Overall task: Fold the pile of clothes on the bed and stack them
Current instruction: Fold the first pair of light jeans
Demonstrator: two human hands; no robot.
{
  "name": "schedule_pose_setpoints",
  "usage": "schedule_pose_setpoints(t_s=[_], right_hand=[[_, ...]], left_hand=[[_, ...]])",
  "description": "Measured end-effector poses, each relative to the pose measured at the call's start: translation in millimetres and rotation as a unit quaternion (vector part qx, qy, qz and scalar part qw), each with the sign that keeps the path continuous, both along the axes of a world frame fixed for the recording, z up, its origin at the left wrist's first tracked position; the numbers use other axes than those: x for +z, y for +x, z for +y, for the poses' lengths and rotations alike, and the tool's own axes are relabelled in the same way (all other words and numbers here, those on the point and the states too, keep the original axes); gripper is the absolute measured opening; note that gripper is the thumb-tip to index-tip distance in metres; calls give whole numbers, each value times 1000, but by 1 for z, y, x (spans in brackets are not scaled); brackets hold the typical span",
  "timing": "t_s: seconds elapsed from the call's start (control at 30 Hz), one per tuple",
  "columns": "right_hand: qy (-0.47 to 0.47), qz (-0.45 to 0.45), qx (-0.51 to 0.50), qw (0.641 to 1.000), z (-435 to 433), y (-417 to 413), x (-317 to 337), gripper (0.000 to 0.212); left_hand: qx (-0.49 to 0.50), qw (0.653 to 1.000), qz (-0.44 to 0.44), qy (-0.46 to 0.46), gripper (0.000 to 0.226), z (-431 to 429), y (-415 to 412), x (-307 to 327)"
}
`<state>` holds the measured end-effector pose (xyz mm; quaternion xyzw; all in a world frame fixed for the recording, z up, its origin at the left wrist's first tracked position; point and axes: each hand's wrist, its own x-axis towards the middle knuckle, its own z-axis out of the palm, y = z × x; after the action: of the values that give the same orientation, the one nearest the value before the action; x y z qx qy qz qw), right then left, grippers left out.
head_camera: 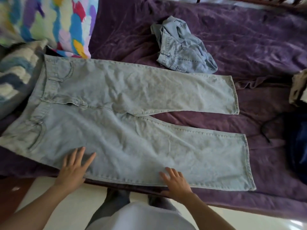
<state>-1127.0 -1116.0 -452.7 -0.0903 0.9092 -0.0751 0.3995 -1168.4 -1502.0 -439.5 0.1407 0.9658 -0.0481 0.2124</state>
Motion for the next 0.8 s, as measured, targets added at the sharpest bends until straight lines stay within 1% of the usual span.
schedule_pose_setpoints(t_s=[0.07,0.1,0.13,0.17,0.2,0.27,0.3,0.33,0.43,0.5,0.6,0.67,0.73,0.8], right_hand=[[10,10,-8,1000,-11,6,-12,100],[20,-7,-18,1000,-19,5,-10,101],[36,-17,-24,999,-26,3,-4,97],[38,-8,-14,999,-29,1,4,87],[30,-5,-40,999,-29,-1,8,73],[54,-3,-79,995,-28,-6,14,51],[57,1,-110,992,-27,-8,15,46],[62,11,-140,988,-26,-9,15,42],[70,8,-212,975,-30,-18,18,33],[83,-5,-236,968,-29,-26,25,29],[72,-13,-212,974,-22,-41,46,31],[54,-36,-206,976,-18,-53,58,29],[37,-77,-190,978,-15,-61,70,23],[45,-115,-165,979,-15,-61,82,32]], left_hand=[[-4,1000,-7,5,130,-26,-7,-3],[-9,1000,-8,16,127,-40,-9,-3],[-11,1000,1,25,123,-56,-12,-4],[-14,999,21,32,114,-73,-15,-1],[-14,998,46,34,97,-89,-19,4],[-9,991,126,44,54,-122,-28,17],[3,988,148,45,42,-137,-32,20],[12,985,163,44,37,-149,-37,21],[6,977,199,80,42,-165,-50,20],[6,972,213,102,39,-165,-57,27],[2,971,209,113,30,-167,-60,46],[14,978,186,94,28,-174,-57,54],[52,982,171,65,22,-190,-52,51],[79,983,156,51,13,-203,-42,48]])
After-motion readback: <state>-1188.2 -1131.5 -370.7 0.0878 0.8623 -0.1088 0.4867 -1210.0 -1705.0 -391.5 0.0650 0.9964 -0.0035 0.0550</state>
